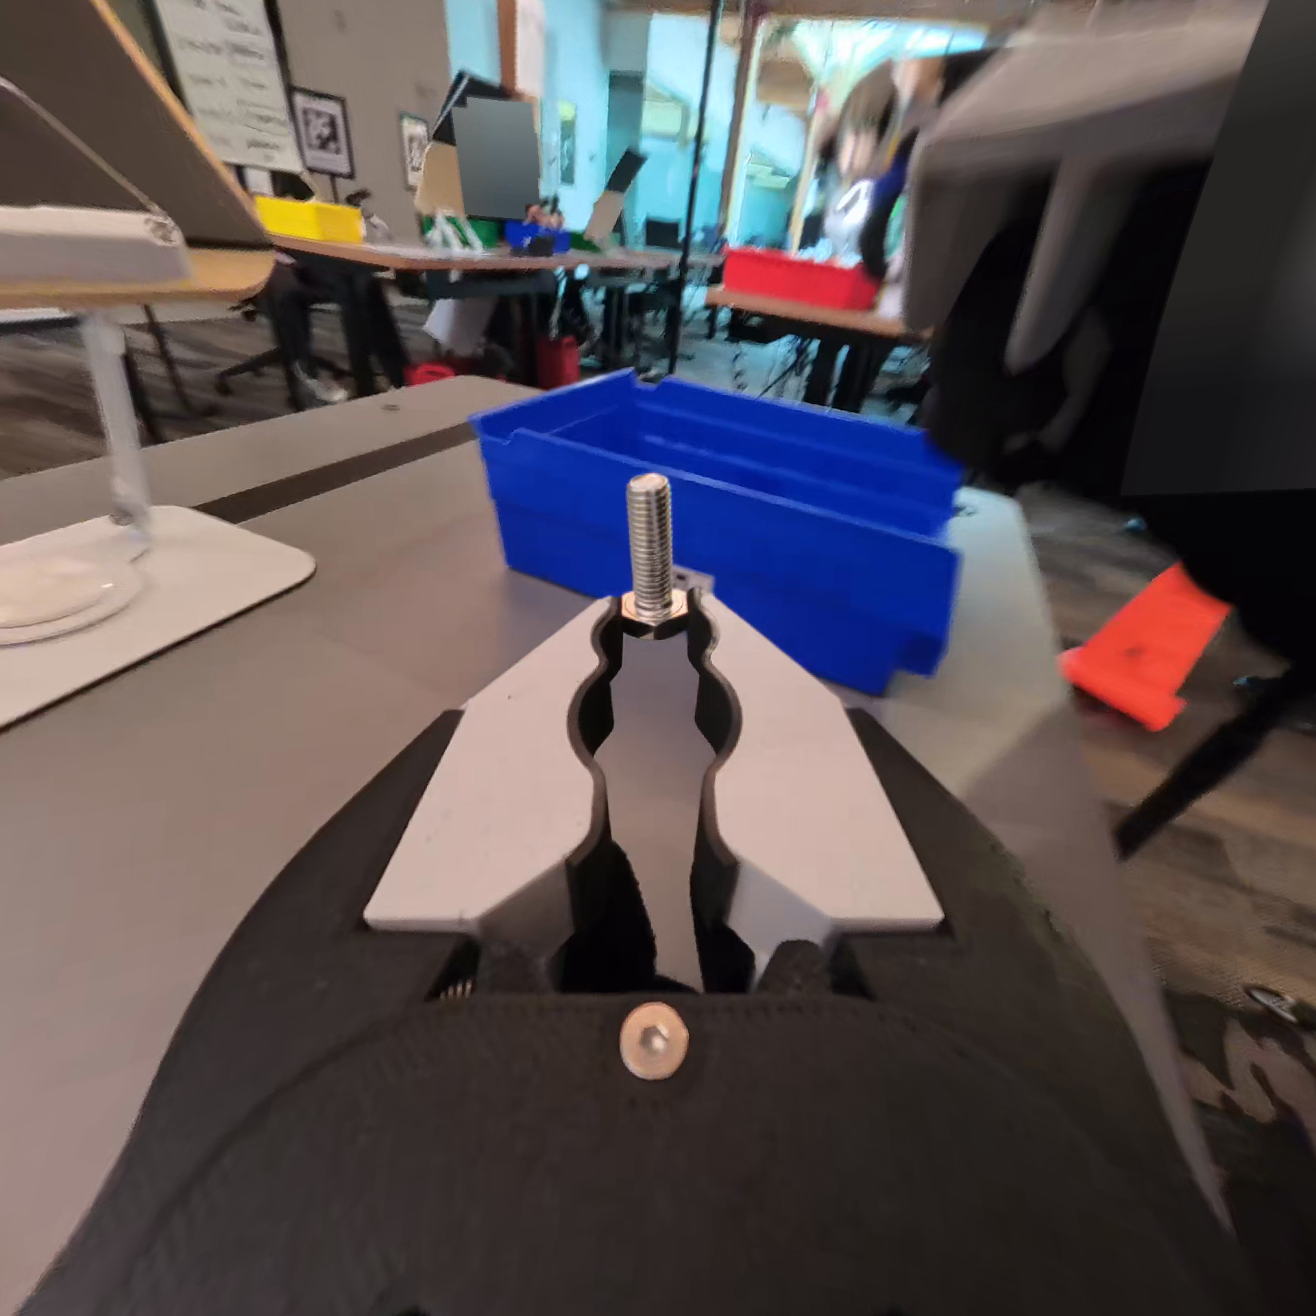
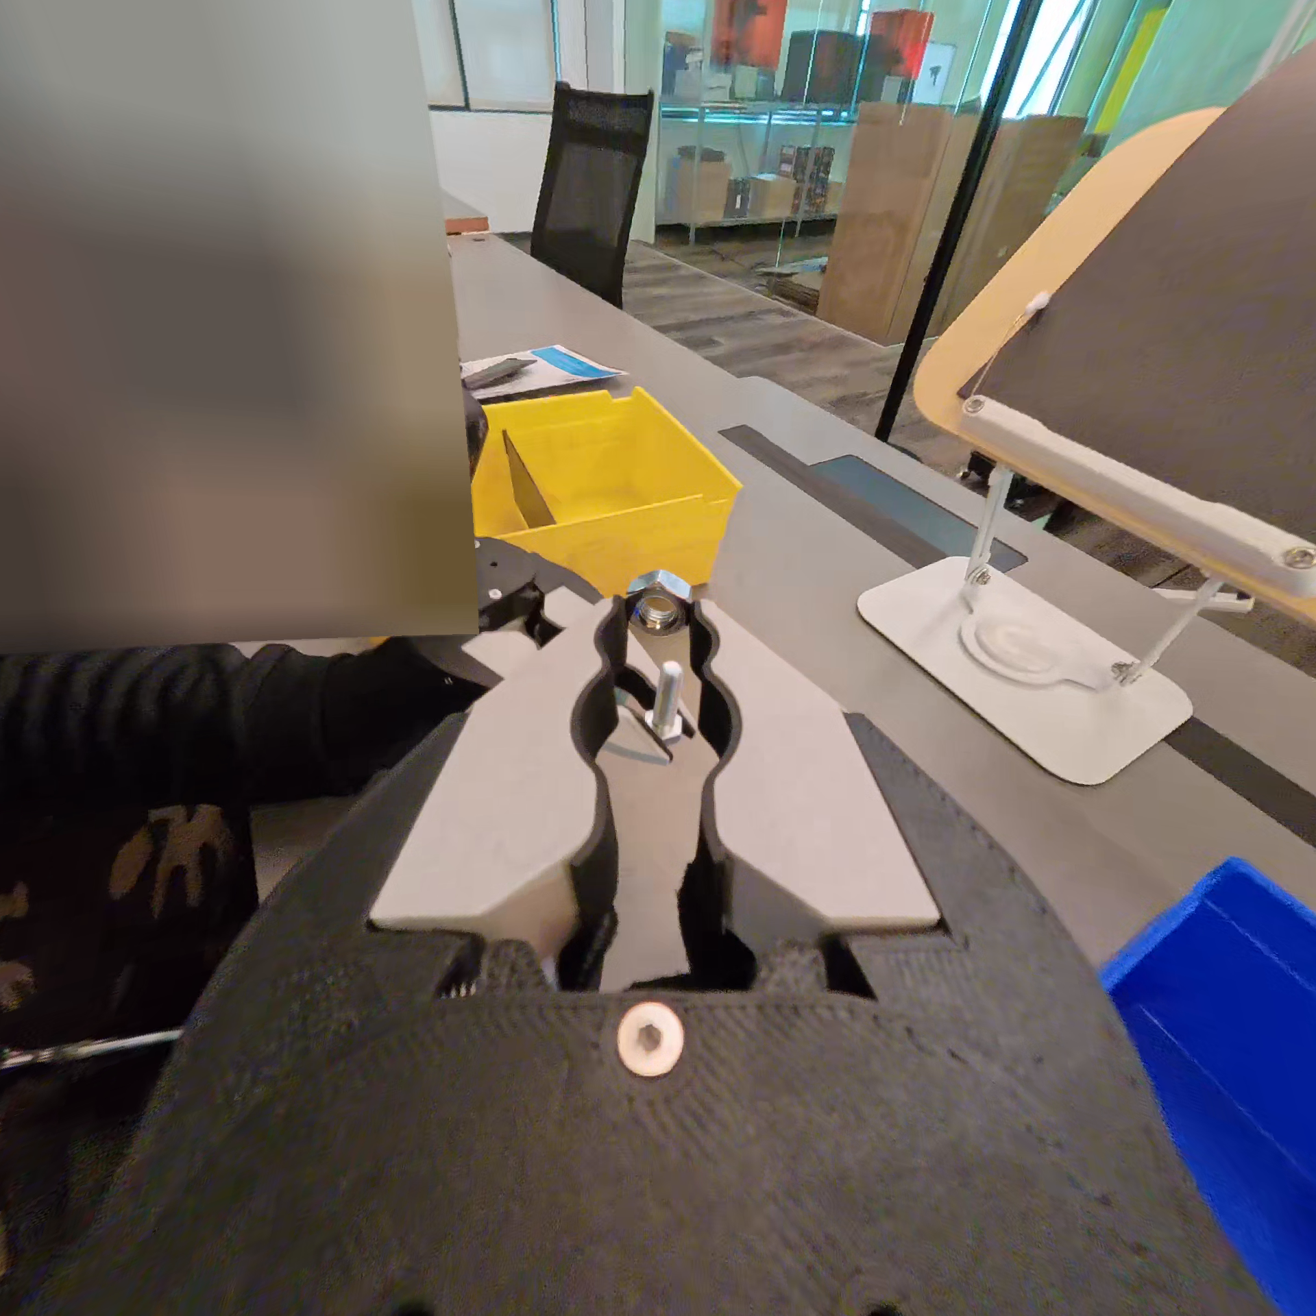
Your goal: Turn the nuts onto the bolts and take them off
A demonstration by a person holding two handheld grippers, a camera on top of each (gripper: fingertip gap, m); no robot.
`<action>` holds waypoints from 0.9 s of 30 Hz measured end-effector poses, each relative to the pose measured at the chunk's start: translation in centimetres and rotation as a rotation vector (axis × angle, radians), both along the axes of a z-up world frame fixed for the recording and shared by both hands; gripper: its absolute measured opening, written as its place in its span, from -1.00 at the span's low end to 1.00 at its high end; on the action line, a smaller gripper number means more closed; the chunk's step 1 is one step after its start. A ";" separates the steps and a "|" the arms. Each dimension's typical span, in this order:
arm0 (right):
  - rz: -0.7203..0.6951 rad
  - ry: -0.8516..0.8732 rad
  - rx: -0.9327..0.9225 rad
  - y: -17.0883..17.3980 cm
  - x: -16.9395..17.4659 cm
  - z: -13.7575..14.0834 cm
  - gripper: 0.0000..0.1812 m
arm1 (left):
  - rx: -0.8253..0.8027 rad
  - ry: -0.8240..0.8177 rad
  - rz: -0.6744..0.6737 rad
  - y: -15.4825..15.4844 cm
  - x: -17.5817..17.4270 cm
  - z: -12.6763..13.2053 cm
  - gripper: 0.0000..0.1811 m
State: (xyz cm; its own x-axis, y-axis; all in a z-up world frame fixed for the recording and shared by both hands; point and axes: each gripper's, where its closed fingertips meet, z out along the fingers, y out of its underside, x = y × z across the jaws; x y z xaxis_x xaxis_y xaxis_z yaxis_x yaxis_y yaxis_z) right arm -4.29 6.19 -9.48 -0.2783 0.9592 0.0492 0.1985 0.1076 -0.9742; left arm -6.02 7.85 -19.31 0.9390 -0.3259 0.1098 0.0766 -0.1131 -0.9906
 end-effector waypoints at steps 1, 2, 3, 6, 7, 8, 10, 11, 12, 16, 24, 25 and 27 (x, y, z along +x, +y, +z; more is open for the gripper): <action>0.002 -0.019 -0.002 0.3 -0.3 0.2 -0.83 | -0.003 -0.008 0.001 0.4 -0.2 -0.2 -0.83; 0.005 -0.061 0.005 0.7 -0.6 0.0 -0.83 | 0.005 -0.033 0.006 0.7 -0.5 -0.2 -0.83; 0.006 -0.119 0.018 1.1 -0.7 -0.5 -0.83 | 0.009 -0.053 0.017 1.0 -1.0 -0.3 -0.83; 0.019 -0.277 0.057 1.7 -0.5 -2.3 -0.83 | 0.005 -0.066 0.033 2.3 -2.0 -1.1 -0.83; 0.032 -0.334 0.076 1.7 -0.4 -2.9 -0.82 | -0.006 -0.063 0.035 2.8 -2.2 -1.5 -0.83; 0.041 -0.339 0.116 1.8 -0.6 -2.9 -0.83 | -0.014 -0.057 0.034 3.2 -2.4 -1.8 -0.83; 0.101 -0.403 0.175 1.5 -1.0 -3.6 -0.82 | -0.023 -0.022 0.012 3.8 -2.3 -2.0 -0.83; 0.108 -0.455 0.196 1.8 -1.4 -4.1 -0.82 | -0.029 0.014 0.002 4.1 -2.3 -2.1 -0.83; 0.114 -0.485 0.225 2.1 -2.0 -4.4 -0.82 | -0.040 0.057 -0.003 4.3 -2.5 -2.4 -0.82; 0.151 -0.610 0.296 4.3 -4.4 -6.6 -0.82 | -0.046 0.083 -0.021 4.7 -3.9 -3.0 -0.82; 0.406 -0.783 0.428 4.9 -5.8 -9.2 -0.82 | -0.070 0.127 -0.014 5.0 -3.7 -3.5 -0.83; 0.435 -0.796 0.447 4.8 -5.9 -9.5 -0.82 | -0.067 0.132 -0.012 5.0 -3.7 -3.5 -0.83; 0.463 -0.819 0.444 4.4 -6.1 -9.5 -0.82 | -0.067 0.126 0.007 5.0 -4.0 -3.4 -0.83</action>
State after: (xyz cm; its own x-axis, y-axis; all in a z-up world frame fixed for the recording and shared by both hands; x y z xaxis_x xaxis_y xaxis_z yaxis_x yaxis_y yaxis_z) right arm -10.43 10.60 -19.00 -0.7223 0.6916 0.0020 0.6290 0.6581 -0.4140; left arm -10.03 12.80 -22.74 0.9489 -0.3154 0.0119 -0.0472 -0.1792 -0.9827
